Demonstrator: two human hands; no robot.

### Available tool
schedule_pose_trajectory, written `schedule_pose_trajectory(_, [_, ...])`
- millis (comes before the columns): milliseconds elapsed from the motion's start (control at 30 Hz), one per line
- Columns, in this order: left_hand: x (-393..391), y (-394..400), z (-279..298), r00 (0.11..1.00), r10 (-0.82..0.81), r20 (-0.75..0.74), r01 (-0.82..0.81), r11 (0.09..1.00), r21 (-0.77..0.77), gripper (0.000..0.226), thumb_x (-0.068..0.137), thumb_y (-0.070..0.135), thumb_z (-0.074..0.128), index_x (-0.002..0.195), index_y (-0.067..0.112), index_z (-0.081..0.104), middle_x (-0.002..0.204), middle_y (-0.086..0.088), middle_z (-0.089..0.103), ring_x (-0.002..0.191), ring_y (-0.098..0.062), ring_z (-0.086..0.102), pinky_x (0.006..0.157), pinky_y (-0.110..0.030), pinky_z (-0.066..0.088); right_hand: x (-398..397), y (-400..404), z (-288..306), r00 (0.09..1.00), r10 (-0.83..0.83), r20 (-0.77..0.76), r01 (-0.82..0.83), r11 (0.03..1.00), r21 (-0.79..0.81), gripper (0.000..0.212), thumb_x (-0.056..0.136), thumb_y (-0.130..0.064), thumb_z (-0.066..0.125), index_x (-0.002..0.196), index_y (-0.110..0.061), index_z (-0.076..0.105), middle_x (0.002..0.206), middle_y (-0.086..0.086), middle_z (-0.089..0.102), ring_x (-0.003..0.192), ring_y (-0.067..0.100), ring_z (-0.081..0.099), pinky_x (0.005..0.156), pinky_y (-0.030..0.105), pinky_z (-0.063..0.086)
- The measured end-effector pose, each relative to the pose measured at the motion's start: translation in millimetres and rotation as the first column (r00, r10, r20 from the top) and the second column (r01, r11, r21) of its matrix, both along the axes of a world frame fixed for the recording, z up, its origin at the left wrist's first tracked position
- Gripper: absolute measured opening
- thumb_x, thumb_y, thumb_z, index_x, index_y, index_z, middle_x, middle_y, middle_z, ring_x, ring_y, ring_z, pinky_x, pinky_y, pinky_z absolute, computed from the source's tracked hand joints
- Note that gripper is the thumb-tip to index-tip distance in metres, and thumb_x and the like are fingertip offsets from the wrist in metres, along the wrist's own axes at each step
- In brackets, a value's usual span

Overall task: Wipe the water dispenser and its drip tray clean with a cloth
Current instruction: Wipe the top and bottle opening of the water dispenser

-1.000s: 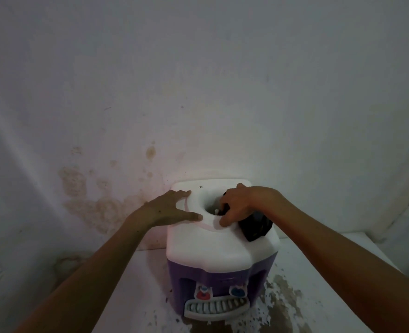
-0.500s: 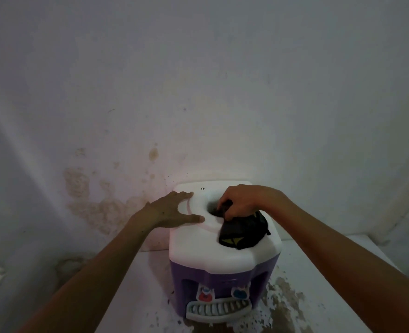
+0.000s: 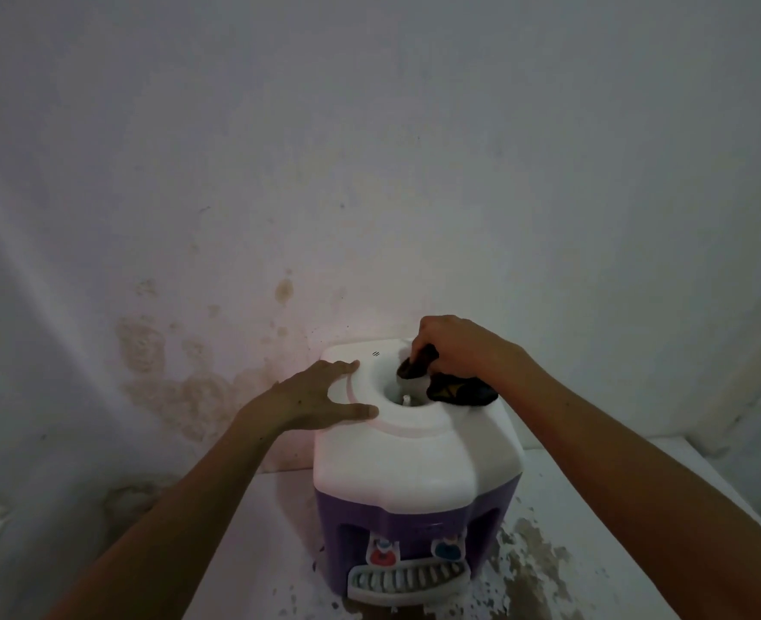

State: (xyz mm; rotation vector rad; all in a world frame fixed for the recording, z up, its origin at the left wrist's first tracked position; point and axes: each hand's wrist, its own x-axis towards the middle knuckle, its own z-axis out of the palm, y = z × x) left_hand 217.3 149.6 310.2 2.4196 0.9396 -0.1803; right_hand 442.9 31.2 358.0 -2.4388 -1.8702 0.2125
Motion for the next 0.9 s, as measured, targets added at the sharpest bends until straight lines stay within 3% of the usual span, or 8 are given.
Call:
schedule_pose_trajectory(133, [-1, 0, 1, 1.0, 0.001, 0.011, -0.001, 1.0, -0.011, 0.127, 0.049, 0.102, 0.047, 0.157, 0.043, 0.018, 0.167, 0.005, 0.019, 0.147, -0.022, 0.032, 0.118, -0.047, 0.035, -5, 8, -9, 0.997, 0.057, 0.048, -0.063, 0.988, 0.139, 0.022, 0.086, -0.014, 0.07, 0.105, -0.026, 0.072, 0.105, -0.004, 0.056, 0.093, 0.02, 0.059, 0.079, 0.032, 0.051])
schedule_pose_trajectory(267, [1, 0, 1, 1.0, -0.006, 0.021, 0.006, 1.0, -0.001, 0.105, 0.071, 0.084, 0.058, 0.158, 0.041, 0.018, 0.167, 0.004, 0.019, 0.146, -0.022, 0.032, 0.118, -0.048, 0.034, -12, 18, -21, 0.999, 0.034, -0.004, -0.032, 0.95, 0.312, 0.021, 0.087, -0.015, 0.07, 0.107, -0.02, 0.068, 0.104, -0.001, 0.058, 0.091, 0.023, 0.061, 0.081, 0.037, 0.053])
schedule_pose_trajectory(367, [1, -2, 0, 1.0, -0.005, 0.028, 0.005, 1.0, 0.002, 0.101, 0.076, 0.081, 0.06, 0.158, 0.04, 0.018, 0.166, 0.004, 0.019, 0.146, -0.023, 0.033, 0.117, -0.048, 0.035, -28, 31, -26, 0.996, 0.046, -0.076, -0.015, 0.929, 0.369, 0.024, 0.086, -0.015, 0.071, 0.109, -0.019, 0.068, 0.108, -0.001, 0.06, 0.094, 0.021, 0.061, 0.083, 0.029, 0.048])
schedule_pose_trajectory(600, [0, 2, -6, 0.996, -0.005, 0.093, 0.007, 1.0, -0.022, 0.096, 0.073, 0.083, 0.062, 0.153, 0.046, 0.026, 0.158, 0.005, 0.033, 0.136, -0.022, 0.043, 0.11, -0.045, 0.043, -47, 40, -30, 0.965, 0.133, -0.228, -0.048, 0.938, 0.344, 0.018, 0.087, -0.016, 0.072, 0.104, -0.021, 0.069, 0.109, -0.001, 0.063, 0.099, 0.017, 0.058, 0.09, 0.03, 0.048])
schedule_pose_trajectory(800, [-6, -4, -16, 0.987, 0.041, 0.155, -0.04, 0.999, -0.01, 0.094, 0.075, 0.084, 0.057, 0.154, 0.044, 0.025, 0.162, 0.006, 0.029, 0.14, -0.024, 0.042, 0.113, -0.05, 0.04, -42, 25, -27, 0.911, 0.111, -0.398, 0.0, 0.963, 0.268, 0.023, 0.084, -0.01, 0.071, 0.103, -0.024, 0.071, 0.109, -0.006, 0.07, 0.102, 0.014, 0.06, 0.075, 0.013, 0.039])
schedule_pose_trajectory(900, [-9, -9, -19, 0.99, 0.033, 0.138, -0.035, 0.999, 0.008, 0.109, 0.067, 0.096, 0.046, 0.157, 0.041, 0.02, 0.166, 0.006, 0.023, 0.146, -0.024, 0.034, 0.118, -0.054, 0.033, -48, 11, -17, 0.918, 0.138, -0.371, -0.071, 0.98, 0.189, 0.027, 0.085, -0.008, 0.065, 0.104, -0.026, 0.071, 0.11, -0.007, 0.068, 0.1, 0.013, 0.057, 0.076, 0.02, 0.04])
